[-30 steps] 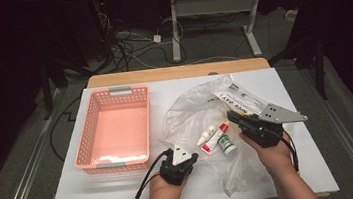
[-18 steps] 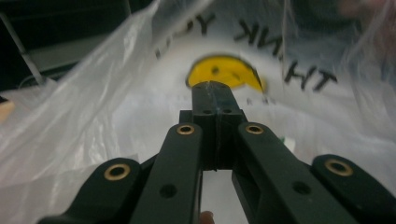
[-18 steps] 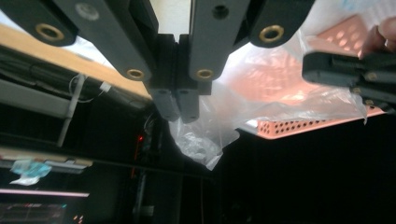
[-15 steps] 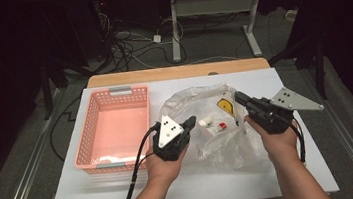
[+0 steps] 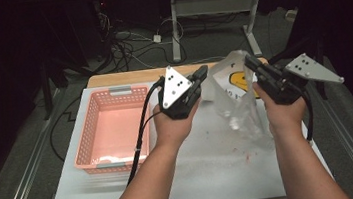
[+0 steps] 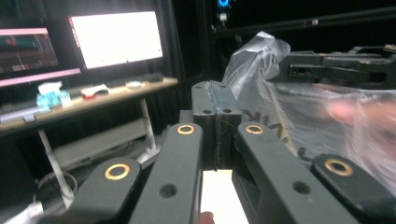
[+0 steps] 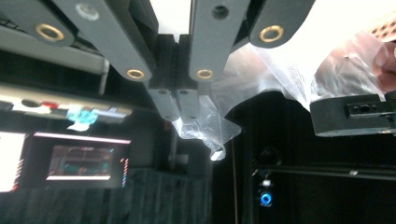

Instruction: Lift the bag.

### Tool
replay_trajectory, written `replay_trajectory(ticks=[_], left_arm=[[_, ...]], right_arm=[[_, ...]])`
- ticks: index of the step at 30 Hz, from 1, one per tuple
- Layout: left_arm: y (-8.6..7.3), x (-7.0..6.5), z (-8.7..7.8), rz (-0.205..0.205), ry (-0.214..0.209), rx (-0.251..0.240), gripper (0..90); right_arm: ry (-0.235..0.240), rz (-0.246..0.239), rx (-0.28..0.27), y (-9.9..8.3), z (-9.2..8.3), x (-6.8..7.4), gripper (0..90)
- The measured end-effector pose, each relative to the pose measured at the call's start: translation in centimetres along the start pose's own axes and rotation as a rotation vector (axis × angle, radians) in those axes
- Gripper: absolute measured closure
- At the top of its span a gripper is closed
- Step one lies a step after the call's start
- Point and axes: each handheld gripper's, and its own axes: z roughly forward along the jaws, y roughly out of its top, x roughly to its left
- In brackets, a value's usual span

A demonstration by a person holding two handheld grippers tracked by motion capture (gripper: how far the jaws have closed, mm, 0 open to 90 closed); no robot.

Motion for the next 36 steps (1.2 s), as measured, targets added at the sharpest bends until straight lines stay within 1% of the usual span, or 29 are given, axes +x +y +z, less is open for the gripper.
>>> replay_trajectory(ticks=[3,4,5,6,8,9,11,13,14,15,16,17,18,19,21,23,24,25,26,28,30,31,32,33,35,36], left_arm=[[1.9,0.2,0.7,0.014,-0.003,-0.037,88.8],[2.3,0.2,0.8,0.024,0.002,-0.042,88.8],[2.9,0.3,1.0,0.037,0.012,-0.059,88.8],[3.5,0.5,1.1,0.033,0.012,-0.077,88.8],[4.2,0.8,1.4,0.052,0.02,-0.084,88.8],[4.4,1.0,1.7,0.052,0.021,-0.082,88.8],[4.1,1.4,2.5,0.059,0.03,-0.049,88.7],[3.0,2.0,3.4,0.044,0.033,-0.006,88.7],[2.3,2.4,3.9,0.033,0.04,0.018,88.6],[1.8,2.6,4.1,0.027,0.04,0.031,88.6],[1.0,3.0,4.3,0.01,0.039,0.051,88.5],[0.5,3.2,4.4,-0.003,0.037,0.06,88.5],[0.0,3.4,4.3,-0.02,0.036,0.067,88.4],[-0.5,3.6,4.3,-0.024,0.037,0.075,88.3],[-1.2,3.9,3.8,-0.026,0.042,0.089,87.2],[-1.8,4.1,3.2,-0.016,0.056,0.098,82.0],[-2.0,4.2,2.9,-0.025,0.057,0.103,77.3],[-2.2,4.3,2.4,-0.033,0.05,0.109,71.4],[-2.3,4.3,1.9,-0.041,0.048,0.105,67.2],[-2.3,4.0,0.6,-0.035,0.038,0.094,61.4],[-2.2,3.5,-0.8,-0.021,0.028,0.089,53.8],[-2.2,3.3,-1.5,-0.026,0.015,0.102,51.0],[-2.5,3.0,-2.3,-0.036,0.011,0.114,48.9],[-2.7,2.8,-2.8,-0.04,0.007,0.121,46.1],[-3.5,2.4,-3.9,-0.046,-0.007,0.146,44.4],[-4.0,2.2,-4.4,-0.056,-0.015,0.153,42.3]], right_arm=[[-0.027,-0.012,-0.03,1.8,0.0,-0.7,90.0],[-0.037,-0.015,-0.04,2.3,-0.2,-1.0,90.0],[-0.043,-0.011,-0.048,2.6,-0.3,-1.2,90.0],[-0.051,-0.015,-0.056,3.0,-0.4,-1.4,90.0],[-0.065,-0.014,-0.068,3.7,-0.7,-1.9,90.0],[-0.073,-0.02,-0.073,3.8,-0.8,-2.2,90.0],[-0.087,-0.018,-0.065,3.7,-0.9,-2.7,90.0],[-0.1,-0.014,-0.041,2.9,-0.7,-3.2,90.0],[-0.107,-0.007,-0.027,2.3,-0.5,-3.5,90.0],[-0.114,0.004,-0.004,1.5,-0.2,-3.8,90.0],[-0.117,0.007,0.007,1.0,0.0,-4.0,90.0],[-0.121,0.014,0.031,0.2,0.2,-4.2,90.0],[-0.123,0.015,0.046,-0.3,0.3,-4.3,90.0],[-0.125,0.011,0.061,-0.9,0.5,-4.4,90.0],[-0.124,0.015,0.09,-1.8,0.8,-4.6,90.0],[-0.128,0.014,0.107,-2.5,1.0,-4.7,90.0],[-0.127,0.017,0.115,-2.7,1.0,-4.6,90.0],[-0.128,0.009,0.122,-2.9,1.1,-4.7,90.0],[-0.133,0.006,0.128,-3.0,1.1,-4.7,90.0],[-0.135,0.001,0.135,-3.1,1.2,-4.9,90.0],[-0.141,-0.005,0.137,-3.1,1.2,-5.0,90.0],[-0.142,-0.009,0.136,-3.1,1.2,-5.0,90.0],[-0.144,-0.01,0.137,-3.1,1.1,-5.0,90.0],[-0.147,-0.001,0.137,-3.1,1.1,-5.0,90.0],[-0.146,-0.004,0.136,-3.0,1.1,-4.9,90.0],[-0.143,-0.003,0.137,-3.0,1.0,-4.8,90.0]])
